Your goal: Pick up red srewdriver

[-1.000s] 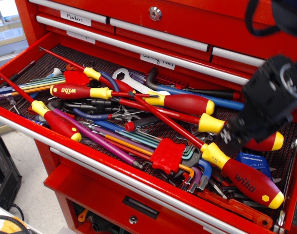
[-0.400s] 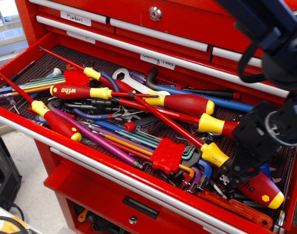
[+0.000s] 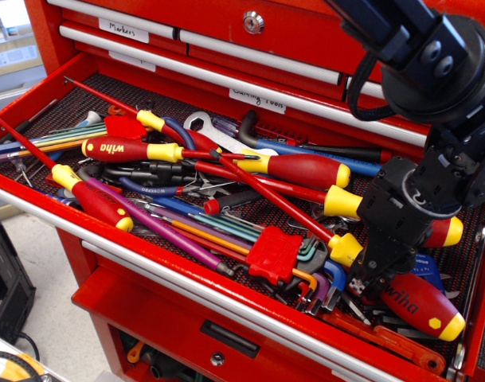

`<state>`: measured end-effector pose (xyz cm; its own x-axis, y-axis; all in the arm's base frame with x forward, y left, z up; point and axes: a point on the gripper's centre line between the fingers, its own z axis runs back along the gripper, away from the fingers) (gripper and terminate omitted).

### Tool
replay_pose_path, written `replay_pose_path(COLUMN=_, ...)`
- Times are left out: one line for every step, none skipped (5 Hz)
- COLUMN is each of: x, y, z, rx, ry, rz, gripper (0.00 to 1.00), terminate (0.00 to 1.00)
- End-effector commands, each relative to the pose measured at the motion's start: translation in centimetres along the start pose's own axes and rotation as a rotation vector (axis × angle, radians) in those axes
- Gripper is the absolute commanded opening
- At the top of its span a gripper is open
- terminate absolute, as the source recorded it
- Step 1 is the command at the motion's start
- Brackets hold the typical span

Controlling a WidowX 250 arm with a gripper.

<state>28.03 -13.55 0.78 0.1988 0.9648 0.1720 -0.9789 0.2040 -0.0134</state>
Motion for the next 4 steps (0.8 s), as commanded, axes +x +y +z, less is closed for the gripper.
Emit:
replay_pose_path(x=-0.2, y=-0.7, z=1.9, rx=0.008, ry=-0.053, rz=0.018, gripper=0.0, terminate=0.0)
replay_pose_path(x=0.6, y=-0.9, z=4.1, rx=0.047, ry=-0.099, rz=0.004, gripper=0.0, terminate=0.0)
replay_pose_path(x=1.8, y=-1.1, z=6.6, rx=0.051, ry=-0.134, rz=-0.018, gripper=0.0, terminate=0.0)
replay_pose_path(x=3.2, y=-1.1, z=9.3, rx=0.043, ry=-0.242, rz=-0.065, gripper=0.0, terminate=0.0)
